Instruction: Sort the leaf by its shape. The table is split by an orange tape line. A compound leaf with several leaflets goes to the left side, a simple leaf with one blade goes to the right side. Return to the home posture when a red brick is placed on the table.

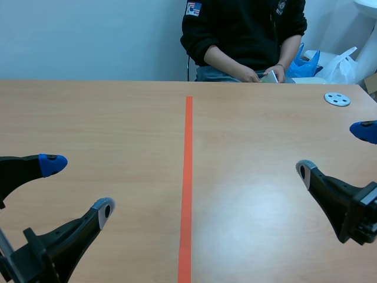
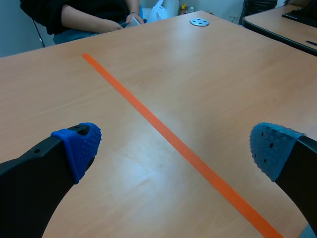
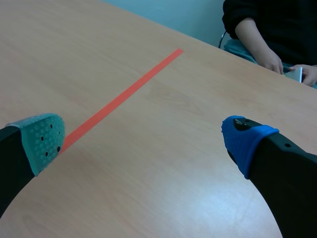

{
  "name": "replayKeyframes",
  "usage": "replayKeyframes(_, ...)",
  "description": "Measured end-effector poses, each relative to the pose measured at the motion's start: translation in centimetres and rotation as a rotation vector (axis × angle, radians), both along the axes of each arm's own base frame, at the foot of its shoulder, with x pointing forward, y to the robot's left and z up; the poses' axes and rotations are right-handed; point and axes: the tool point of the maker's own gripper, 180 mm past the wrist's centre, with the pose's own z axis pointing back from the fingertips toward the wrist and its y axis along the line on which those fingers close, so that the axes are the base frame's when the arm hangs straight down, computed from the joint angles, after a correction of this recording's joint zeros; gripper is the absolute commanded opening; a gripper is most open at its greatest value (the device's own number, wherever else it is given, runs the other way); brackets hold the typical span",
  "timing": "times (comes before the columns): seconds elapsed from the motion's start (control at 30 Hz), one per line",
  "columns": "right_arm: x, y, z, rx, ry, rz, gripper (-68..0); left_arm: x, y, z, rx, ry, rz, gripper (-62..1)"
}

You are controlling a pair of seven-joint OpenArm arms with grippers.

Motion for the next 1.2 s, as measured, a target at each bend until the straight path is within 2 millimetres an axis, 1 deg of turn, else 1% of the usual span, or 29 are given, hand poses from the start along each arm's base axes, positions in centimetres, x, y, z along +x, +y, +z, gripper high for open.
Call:
replayKeyframes(0.73,0.00,-0.01,0.00,0.000,0.000,0.000,0.4,-0.03,0.06,-0.01,0.009,-0.001,-0.010,1.4)
replayKeyframes(0.97,0.00,-0.01,0.00,0.000,0.000,0.000,0.4,0.04,0.03,0.63,-0.013,-0.028,-0.008,1.4)
replayKeyframes(1.2,0.00,-0.01,0.00,0.000,0.000,0.000,0.4,0.04,0.03,0.63,-0.013,-0.028,-0.008,1.4)
